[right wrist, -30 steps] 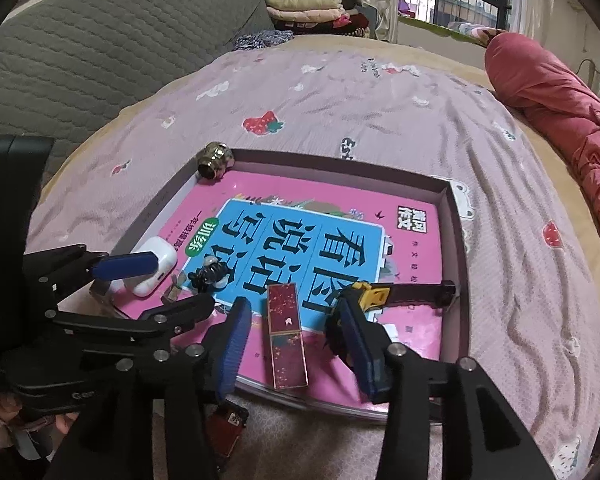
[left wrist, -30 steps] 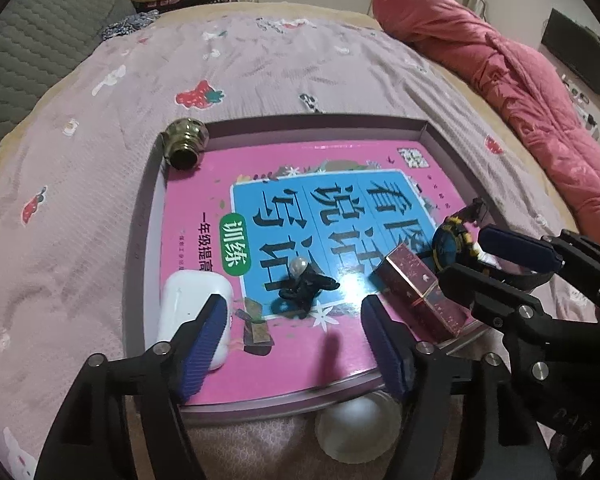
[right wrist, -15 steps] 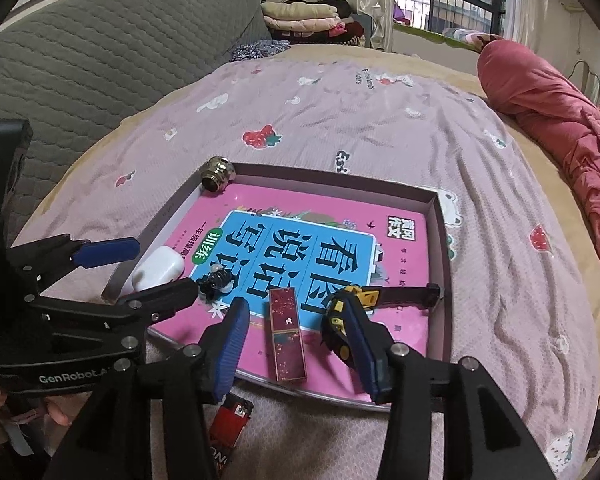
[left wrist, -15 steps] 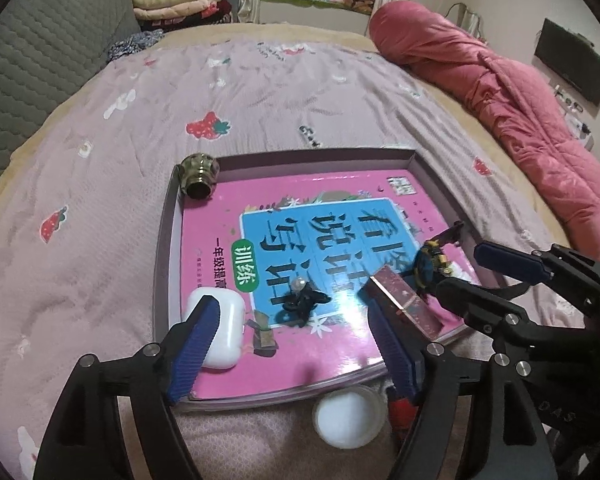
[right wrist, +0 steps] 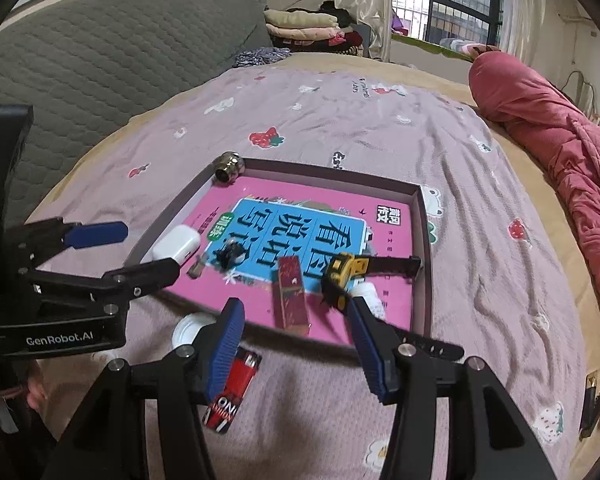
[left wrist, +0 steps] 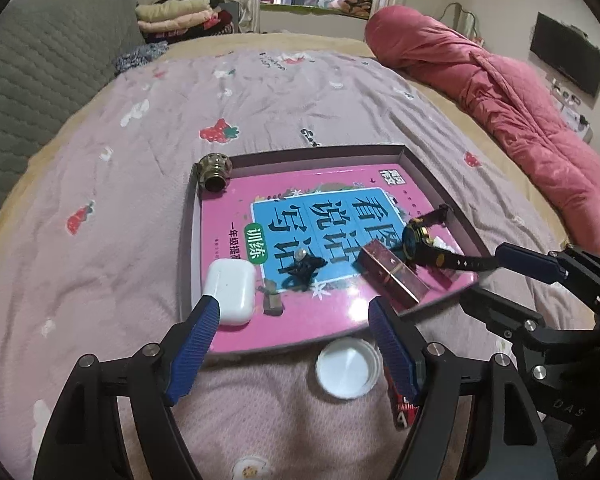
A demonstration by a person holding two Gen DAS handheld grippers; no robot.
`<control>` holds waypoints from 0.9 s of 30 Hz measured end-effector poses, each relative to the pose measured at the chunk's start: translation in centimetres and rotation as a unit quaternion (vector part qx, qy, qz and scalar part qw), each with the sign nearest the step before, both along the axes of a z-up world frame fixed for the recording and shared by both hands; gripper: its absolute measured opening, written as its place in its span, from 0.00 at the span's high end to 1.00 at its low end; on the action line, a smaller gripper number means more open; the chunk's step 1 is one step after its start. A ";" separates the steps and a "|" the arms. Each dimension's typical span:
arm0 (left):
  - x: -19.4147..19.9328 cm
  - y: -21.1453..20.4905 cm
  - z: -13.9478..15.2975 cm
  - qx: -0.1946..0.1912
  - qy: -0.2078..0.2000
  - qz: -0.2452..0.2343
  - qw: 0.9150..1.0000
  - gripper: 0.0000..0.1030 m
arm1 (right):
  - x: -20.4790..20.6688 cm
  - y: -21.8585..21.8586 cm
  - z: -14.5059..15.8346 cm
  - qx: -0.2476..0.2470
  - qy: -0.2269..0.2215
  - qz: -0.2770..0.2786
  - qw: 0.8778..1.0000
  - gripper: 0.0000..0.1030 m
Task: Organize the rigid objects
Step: 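Withdraw both open tools up and away from the tray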
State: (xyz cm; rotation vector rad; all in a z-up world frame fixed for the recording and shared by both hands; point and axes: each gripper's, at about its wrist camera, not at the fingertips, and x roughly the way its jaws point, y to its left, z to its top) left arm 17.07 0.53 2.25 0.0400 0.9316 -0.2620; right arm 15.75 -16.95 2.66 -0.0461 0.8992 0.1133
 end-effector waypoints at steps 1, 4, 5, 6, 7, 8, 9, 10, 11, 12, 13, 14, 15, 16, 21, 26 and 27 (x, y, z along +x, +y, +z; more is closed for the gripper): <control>-0.3 0.0 0.1 0.001 -0.001 -0.001 1.000 0.24 | -0.3 0.1 0.0 0.000 0.001 0.000 1.000 0.48; -1.2 0.0 0.5 0.011 -0.007 -0.002 1.000 0.24 | -1.1 0.2 0.0 0.003 0.002 -0.001 1.000 0.48; -1.5 0.0 0.6 0.014 -0.007 -0.001 1.000 0.24 | -1.4 0.2 0.0 0.004 0.004 0.000 1.000 0.48; -1.8 0.1 0.6 0.015 -0.006 -0.002 1.000 0.24 | -1.7 0.3 0.0 0.003 0.005 0.001 1.000 0.48; -2.0 0.0 0.6 0.016 -0.005 -0.001 1.000 0.24 | -2.0 0.4 0.0 0.001 0.005 0.001 1.000 0.48; -2.3 0.0 0.6 0.015 -0.003 -0.001 1.000 0.24 | -2.3 0.4 -0.1 0.000 0.005 0.000 1.000 0.48; -2.7 0.0 0.5 0.015 -0.002 -0.002 1.000 0.24 | -2.5 0.5 -0.1 -0.001 0.006 0.001 1.000 0.48; -3.0 0.0 0.5 0.015 0.000 -0.003 1.000 0.24 | -2.9 0.5 -0.3 0.000 0.008 0.002 1.000 0.47; -3.2 0.0 0.4 0.016 0.001 -0.004 1.000 0.24 | -3.3 0.7 -0.5 -0.002 0.010 0.002 1.000 0.47; -3.5 -0.1 0.3 0.019 0.003 -0.005 1.000 0.24 | -3.5 0.8 -0.7 -0.004 0.011 0.003 1.000 0.47; -3.7 -0.1 0.2 0.021 0.004 -0.006 1.000 0.24 | -3.8 1.0 -0.9 -0.004 0.014 0.005 1.000 0.47; -4.0 -0.2 0.1 0.021 0.006 -0.007 1.000 0.24 | -4.1 1.2 -1.2 -0.005 0.018 0.007 1.000 0.47; -4.4 -0.2 -0.1 0.023 0.007 -0.008 1.000 0.24 | -4.5 1.3 -1.5 -0.005 0.020 0.007 1.000 0.47; -4.5 -0.4 -0.1 0.024 0.008 -0.008 1.000 0.24 | -4.8 1.5 -1.8 -0.004 0.024 0.009 1.000 0.47; -6.0 -0.7 -0.8 0.032 0.014 -0.016 0.999 0.24 | -6.1 2.2 -2.7 -0.002 0.031 0.013 0.999 0.47; -7.0 -0.8 -1.7 0.039 0.024 -0.020 0.999 0.24 | -7.1 2.6 -3.4 0.001 0.034 0.014 0.999 0.47; -7.1 -0.9 -1.8 0.040 0.027 -0.021 0.999 0.24 | -7.3 2.7 -3.6 0.000 0.035 0.014 0.999 0.47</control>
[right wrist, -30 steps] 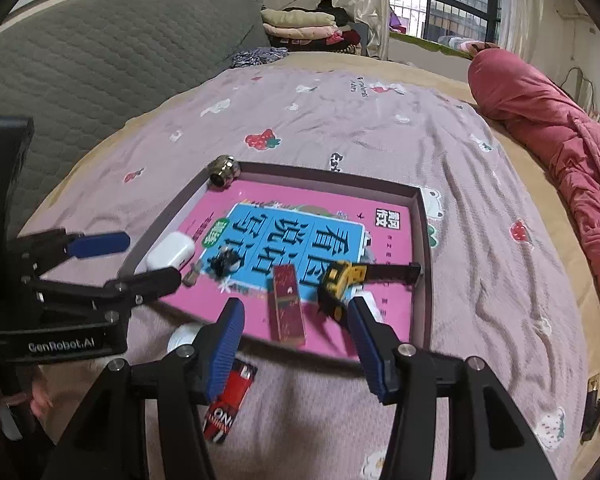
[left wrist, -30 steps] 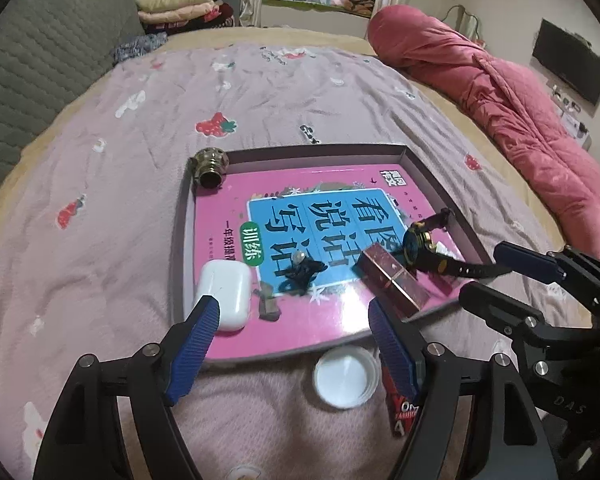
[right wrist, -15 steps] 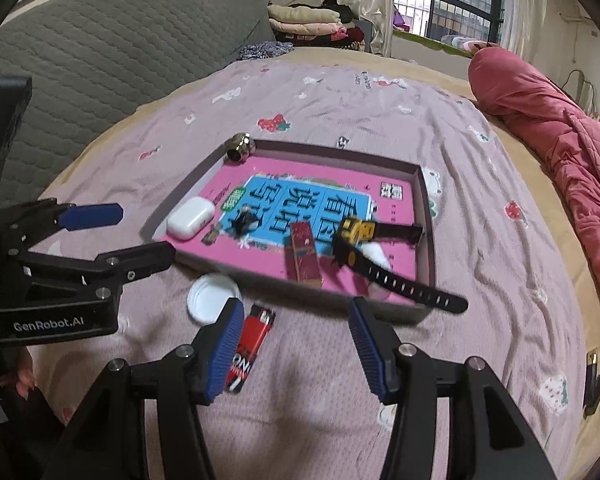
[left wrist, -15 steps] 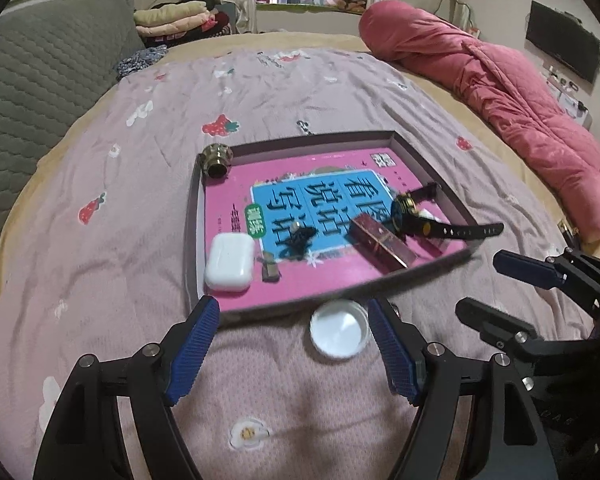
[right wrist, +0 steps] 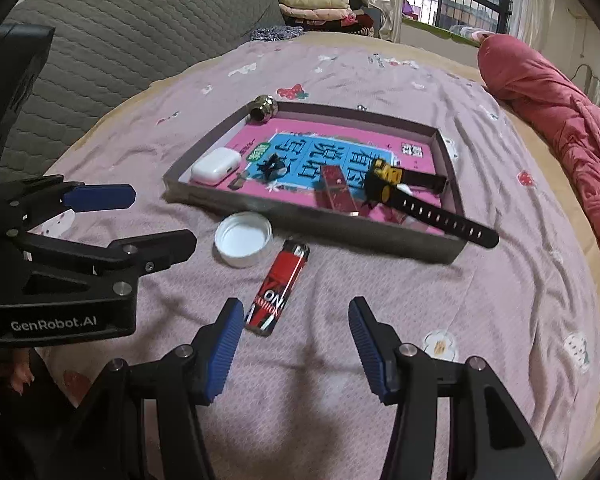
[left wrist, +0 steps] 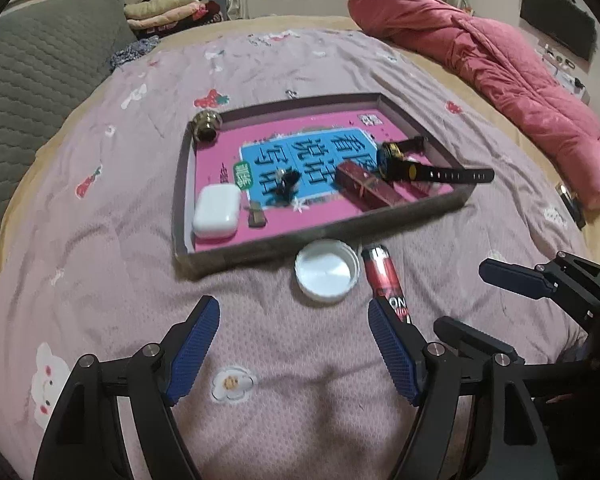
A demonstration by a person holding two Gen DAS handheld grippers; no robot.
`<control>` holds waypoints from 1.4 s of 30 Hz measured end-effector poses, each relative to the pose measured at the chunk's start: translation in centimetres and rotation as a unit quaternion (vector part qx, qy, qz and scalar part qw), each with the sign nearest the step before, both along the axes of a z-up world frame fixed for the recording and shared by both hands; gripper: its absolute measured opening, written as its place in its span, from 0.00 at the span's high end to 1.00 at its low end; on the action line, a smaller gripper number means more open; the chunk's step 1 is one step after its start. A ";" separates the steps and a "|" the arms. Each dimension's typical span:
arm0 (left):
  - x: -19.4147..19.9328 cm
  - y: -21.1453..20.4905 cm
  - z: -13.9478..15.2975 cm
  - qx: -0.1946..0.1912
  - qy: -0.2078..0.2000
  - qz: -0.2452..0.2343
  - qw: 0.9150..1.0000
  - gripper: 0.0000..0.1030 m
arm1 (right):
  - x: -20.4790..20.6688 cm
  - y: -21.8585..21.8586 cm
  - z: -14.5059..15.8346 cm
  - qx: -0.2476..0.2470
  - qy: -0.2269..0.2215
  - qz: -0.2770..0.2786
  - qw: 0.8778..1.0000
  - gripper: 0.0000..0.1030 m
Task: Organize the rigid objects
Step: 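Lower the right tool onto the red lighter and close around it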
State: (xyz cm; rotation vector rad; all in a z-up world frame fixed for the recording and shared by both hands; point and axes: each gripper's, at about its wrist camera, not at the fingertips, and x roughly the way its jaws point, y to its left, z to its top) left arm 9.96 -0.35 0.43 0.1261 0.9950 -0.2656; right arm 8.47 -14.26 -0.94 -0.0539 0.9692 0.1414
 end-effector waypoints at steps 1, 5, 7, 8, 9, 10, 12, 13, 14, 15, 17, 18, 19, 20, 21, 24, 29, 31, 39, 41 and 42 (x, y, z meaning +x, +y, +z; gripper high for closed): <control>-0.2 0.0 -0.1 0.002 0.001 -0.001 1.000 0.24 | -0.2 0.1 -0.2 0.000 0.002 0.000 1.000 0.47; 0.0 -0.1 -0.8 0.003 0.011 0.000 1.000 0.24 | -0.5 0.3 -0.7 0.004 0.007 0.000 1.000 0.47; 0.3 0.1 -1.0 0.001 0.012 0.006 1.000 0.24 | -0.5 0.4 -0.8 0.003 0.008 0.002 1.000 0.47; 0.6 0.2 -1.2 0.001 0.013 0.010 1.000 0.24 | -0.4 0.4 -0.9 0.003 0.008 0.001 1.000 0.47; 1.0 0.3 -1.3 0.002 0.016 0.013 1.000 0.24 | -0.3 0.5 -1.0 0.004 0.008 0.001 1.000 0.47; 1.3 0.4 -1.5 0.003 0.017 0.016 1.000 0.24 | -0.2 0.5 -1.1 0.005 0.009 0.001 1.000 0.47; 2.1 0.5 -1.9 0.002 0.022 0.022 1.000 0.24 | 0.1 0.7 -1.3 0.004 0.010 0.001 1.000 0.47; 2.3 0.5 -2.1 0.003 0.024 0.024 0.999 0.24 | 0.2 0.8 -1.4 0.006 0.011 0.001 1.000 0.47; 2.7 0.4 -2.5 0.005 0.029 0.026 0.999 0.24 | 0.3 0.9 -1.6 0.007 0.013 0.001 1.000 0.47; 3.1 0.4 -2.8 0.005 0.032 0.027 0.999 0.24 | 0.5 1.0 -1.8 0.006 0.015 0.002 1.000 0.47; 3.8 0.3 -3.6 0.003 0.042 0.030 0.999 0.24 | 0.7 1.2 -2.1 0.006 0.018 0.004 1.000 0.47; 4.1 0.2 -3.9 0.002 0.045 0.032 0.998 0.24 | 0.9 1.3 -2.3 0.006 0.019 0.004 1.000 0.47; 4.3 0.2 -4.1 0.002 0.046 0.034 0.998 0.24 | 1.0 1.3 -2.5 0.006 0.020 0.004 1.000 0.47; 4.5 0.2 -4.5 0.003 0.049 0.036 0.998 0.24 | 1.1 1.4 -2.7 0.007 0.022 0.004 1.000 0.47; 4.8 0.1 -4.7 0.002 0.051 0.038 0.998 0.24 | 1.2 1.3 -2.8 0.008 0.022 0.003 1.000 0.47; 5.3 0.0 -5.2 0.001 0.054 0.041 0.998 0.24 | 1.7 1.2 -3.2 0.010 0.024 -0.002 1.000 0.47; 6.4 0.4 -6.1 0.000 0.066 0.053 0.996 0.24 | 2.4 0.9 -3.6 0.019 0.026 -0.011 0.999 0.47; 6.7 0.5 -6.4 -0.001 0.069 0.054 0.996 0.24 | 2.6 0.8 -3.7 0.022 0.026 -0.012 0.999 0.47; 6.8 0.0 -6.9 -0.006 0.074 0.049 0.996 0.24 | 3.7 0.9 -4.5 0.027 0.040 -0.023 0.999 0.47; 6.8 -0.1 -6.9 -0.005 0.075 0.046 0.996 0.24 | 3.9 1.0 -4.8 0.027 0.044 -0.024 0.998 0.47; 6.8 -0.1 -7.0 -0.005 0.076 0.045 0.996 0.24 | 4.0 1.0 -4.9 0.028 0.045 -0.023 0.998 0.47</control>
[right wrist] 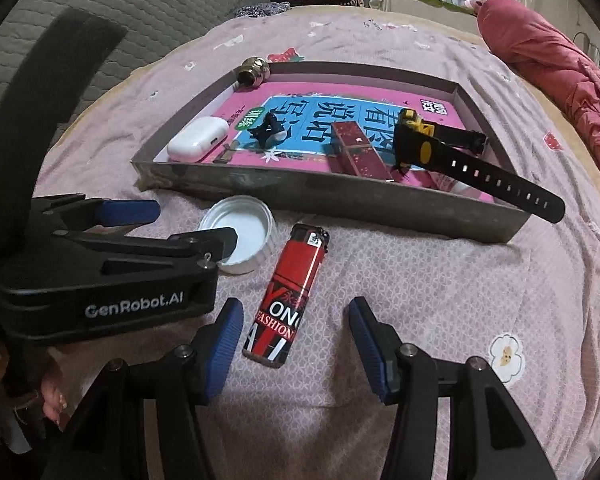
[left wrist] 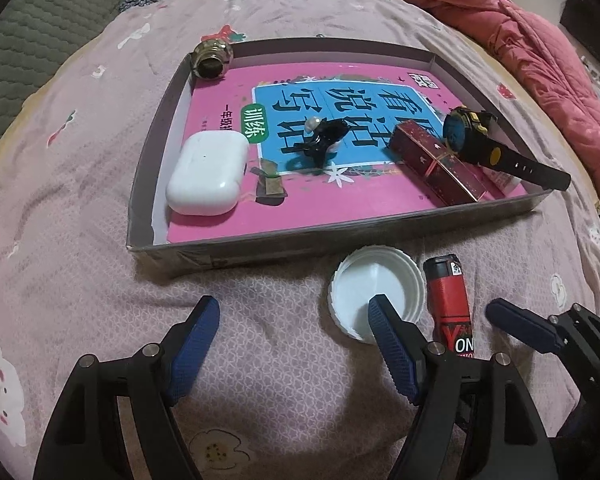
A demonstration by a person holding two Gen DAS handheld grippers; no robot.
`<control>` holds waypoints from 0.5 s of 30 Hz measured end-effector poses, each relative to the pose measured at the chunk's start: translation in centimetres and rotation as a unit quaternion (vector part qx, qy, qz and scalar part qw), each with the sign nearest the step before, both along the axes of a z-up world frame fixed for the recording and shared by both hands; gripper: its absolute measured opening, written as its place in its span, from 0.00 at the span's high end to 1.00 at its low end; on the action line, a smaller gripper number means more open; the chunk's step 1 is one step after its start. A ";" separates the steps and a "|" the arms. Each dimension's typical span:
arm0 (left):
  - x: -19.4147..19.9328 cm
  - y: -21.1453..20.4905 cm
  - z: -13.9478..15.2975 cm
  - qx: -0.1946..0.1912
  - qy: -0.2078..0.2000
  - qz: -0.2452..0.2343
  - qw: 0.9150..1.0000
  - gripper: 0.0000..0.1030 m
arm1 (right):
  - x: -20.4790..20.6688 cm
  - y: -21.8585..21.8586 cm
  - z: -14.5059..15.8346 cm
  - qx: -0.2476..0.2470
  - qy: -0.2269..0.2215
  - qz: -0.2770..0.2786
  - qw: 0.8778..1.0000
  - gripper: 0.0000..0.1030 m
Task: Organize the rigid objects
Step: 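Lower the right tool onto the red lighter and close around it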
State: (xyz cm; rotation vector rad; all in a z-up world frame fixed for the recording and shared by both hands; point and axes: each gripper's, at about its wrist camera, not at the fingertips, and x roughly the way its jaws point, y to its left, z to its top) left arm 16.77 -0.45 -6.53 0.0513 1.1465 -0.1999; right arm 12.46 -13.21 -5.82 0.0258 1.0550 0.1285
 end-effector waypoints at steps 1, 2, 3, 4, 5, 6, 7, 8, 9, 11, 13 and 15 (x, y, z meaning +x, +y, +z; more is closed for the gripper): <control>0.1 0.0 0.0 -0.002 0.001 0.001 1.000 0.24 | 0.1 0.1 0.0 -0.001 0.001 0.000 1.000 0.47; 0.2 0.0 -0.1 -0.005 0.003 0.002 1.000 0.24 | 0.2 0.1 -0.1 -0.004 0.002 -0.001 1.000 0.47; 0.2 0.0 -0.1 -0.005 0.003 0.001 1.000 0.24 | 0.2 0.1 -0.2 -0.005 0.003 -0.001 1.000 0.47; 0.1 -0.1 -0.1 -0.004 0.002 0.000 1.000 0.24 | 0.3 0.2 -0.3 -0.006 0.005 -0.001 1.000 0.47; 0.1 -0.2 -0.1 -0.004 0.002 -0.002 1.000 0.24 | 0.3 0.2 -0.3 -0.008 0.006 0.000 1.000 0.47; 0.0 -0.2 -0.1 -0.005 0.003 -0.005 1.000 0.24 | 0.3 0.3 -0.4 -0.009 0.007 0.001 1.000 0.47; 0.0 -0.4 -0.1 -0.007 0.004 -0.007 1.000 0.24 | 0.3 0.3 -0.4 -0.010 0.008 0.002 1.000 0.48; 0.1 -0.6 -0.1 -0.008 0.004 -0.009 1.000 0.24 | 0.3 0.2 -0.4 -0.010 0.008 0.002 1.000 0.51; 0.1 -0.7 -0.1 -0.009 0.005 -0.011 1.000 0.24 | 0.3 0.1 -0.4 -0.011 0.009 0.001 1.000 0.52; 0.2 -0.9 -0.2 -0.013 0.008 -0.014 1.000 0.24 | 0.4 -0.3 -0.5 -0.010 0.013 -0.002 1.000 0.62; 0.3 -1.2 -0.3 -0.014 0.008 -0.016 1.000 0.24 | 0.5 -0.6 -0.5 -0.011 0.016 -0.007 1.000 0.69; 0.4 -1.2 -0.3 -0.015 0.010 -0.017 1.000 0.25 | 0.6 -1.1 -0.6 -0.006 0.020 -0.009 1.000 0.75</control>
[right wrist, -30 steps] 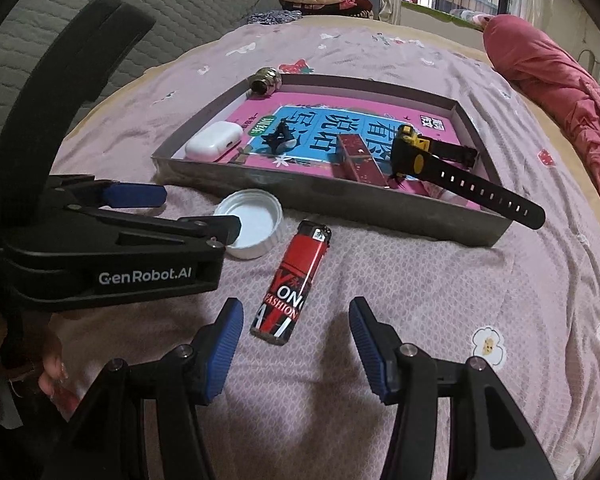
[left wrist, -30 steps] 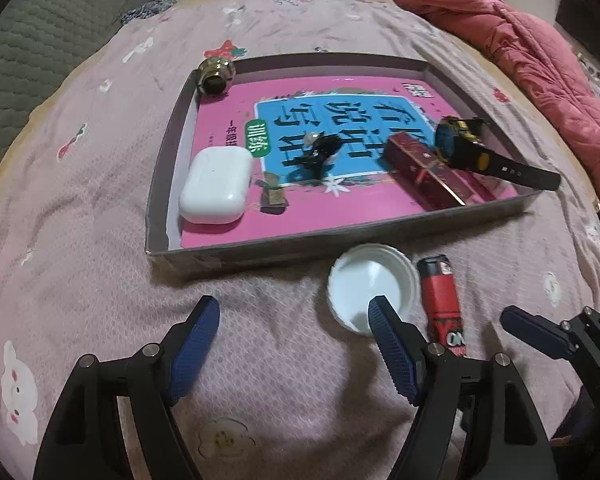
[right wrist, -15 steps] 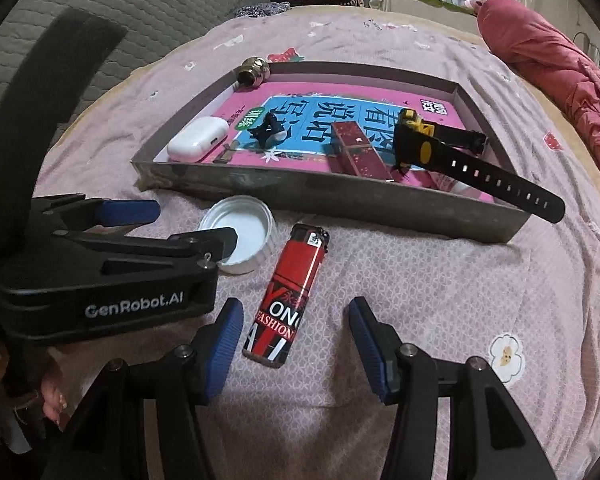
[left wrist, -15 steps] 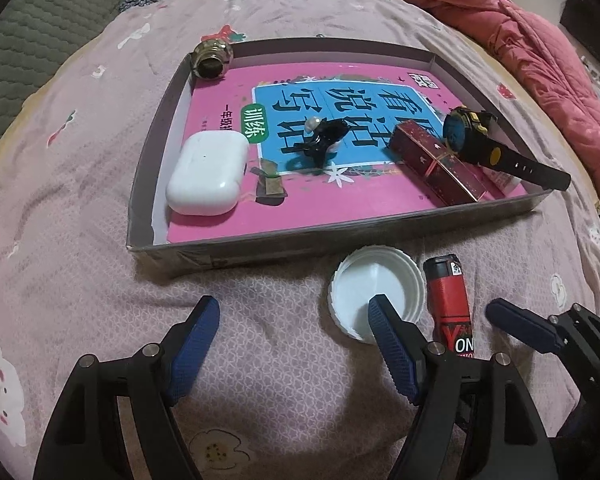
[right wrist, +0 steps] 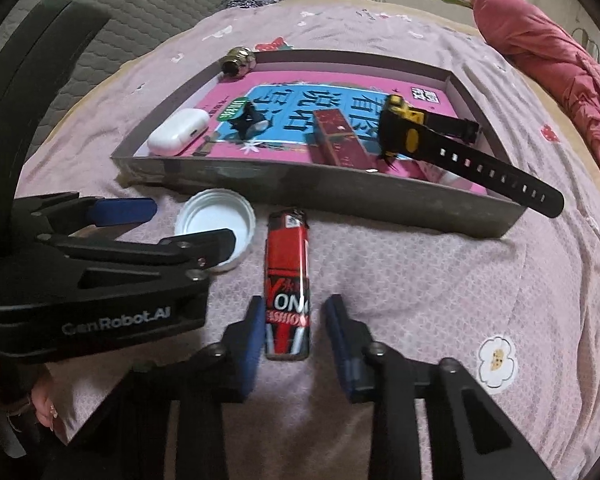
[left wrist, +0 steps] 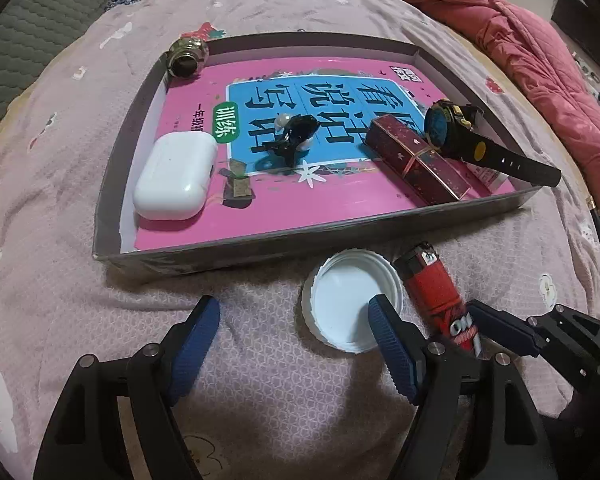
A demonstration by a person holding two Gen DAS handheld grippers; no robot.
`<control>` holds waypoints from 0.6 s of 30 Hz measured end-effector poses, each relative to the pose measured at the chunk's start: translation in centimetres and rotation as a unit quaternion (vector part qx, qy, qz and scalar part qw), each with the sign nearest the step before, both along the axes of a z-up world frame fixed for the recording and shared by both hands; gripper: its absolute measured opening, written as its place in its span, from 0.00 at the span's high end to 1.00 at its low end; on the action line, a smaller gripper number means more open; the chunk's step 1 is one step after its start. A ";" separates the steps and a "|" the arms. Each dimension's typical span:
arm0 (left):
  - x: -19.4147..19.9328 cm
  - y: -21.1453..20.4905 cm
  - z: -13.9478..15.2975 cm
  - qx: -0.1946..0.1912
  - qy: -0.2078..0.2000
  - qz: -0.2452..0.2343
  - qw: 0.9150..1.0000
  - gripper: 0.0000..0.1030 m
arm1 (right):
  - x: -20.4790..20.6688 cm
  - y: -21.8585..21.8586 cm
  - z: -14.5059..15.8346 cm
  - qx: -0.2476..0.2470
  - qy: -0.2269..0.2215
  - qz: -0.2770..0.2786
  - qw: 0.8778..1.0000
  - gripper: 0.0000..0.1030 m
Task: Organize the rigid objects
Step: 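Lower the right tool onto the red lighter and close around it, then grasp the white bottle cap with the left tool while the right tool holds the lighter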
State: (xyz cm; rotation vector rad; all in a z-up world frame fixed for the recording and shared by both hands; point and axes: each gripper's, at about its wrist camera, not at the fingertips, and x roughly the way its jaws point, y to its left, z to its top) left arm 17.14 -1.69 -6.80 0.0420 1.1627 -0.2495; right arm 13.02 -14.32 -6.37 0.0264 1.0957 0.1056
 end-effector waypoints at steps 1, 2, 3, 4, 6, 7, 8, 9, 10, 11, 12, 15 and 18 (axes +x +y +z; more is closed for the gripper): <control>0.1 0.0 0.0 -0.002 0.001 0.000 1.000 0.26 | 0.0 -0.2 0.0 0.001 0.001 -0.001 1.000 0.77; 0.2 0.0 0.0 -0.006 0.003 0.000 1.000 0.27 | 0.0 -0.5 0.0 0.003 0.001 -0.002 1.000 0.78; 0.2 0.0 0.0 -0.009 0.004 0.001 1.000 0.27 | 0.0 -0.6 0.0 0.005 0.002 0.000 1.000 0.78; 0.3 0.0 0.0 -0.010 0.005 0.000 1.000 0.28 | 0.0 -0.6 0.0 0.006 0.002 0.002 1.000 0.78; 0.3 -0.2 0.0 -0.011 0.005 -0.002 1.000 0.32 | -0.1 -0.7 0.1 0.005 0.000 0.008 1.000 0.78; 0.4 -0.3 0.0 -0.013 0.005 -0.003 1.000 0.33 | -0.1 -0.7 0.1 0.003 -0.001 0.010 1.000 0.78; 0.4 -0.4 0.0 -0.017 0.004 -0.004 1.000 0.36 | -0.2 -0.8 0.1 0.004 -0.001 0.010 1.000 0.78; 0.4 -0.6 0.0 -0.019 0.004 -0.005 1.000 0.39 | -0.2 -0.9 0.2 0.006 -0.001 0.009 1.000 0.78; 0.4 -0.6 0.1 -0.021 0.005 -0.006 1.000 0.41 | -0.2 -1.0 0.2 0.006 -0.003 0.008 1.000 0.78; 0.5 -0.8 0.1 -0.026 0.007 -0.008 1.000 0.44 | -0.2 -1.1 0.3 0.004 -0.004 0.008 1.000 0.78; 0.5 -0.8 0.0 -0.030 0.009 -0.009 0.999 0.49 | -0.2 -1.2 0.3 0.004 -0.005 0.008 1.000 0.78; 0.6 -0.9 0.1 -0.041 0.012 -0.011 0.999 0.55 | -0.2 -1.4 0.4 0.011 -0.005 0.009 1.000 0.78; 0.4 -1.0 0.3 -0.052 0.006 -0.016 0.999 0.65 | -0.2 -1.6 0.5 0.019 -0.007 0.007 1.000 0.78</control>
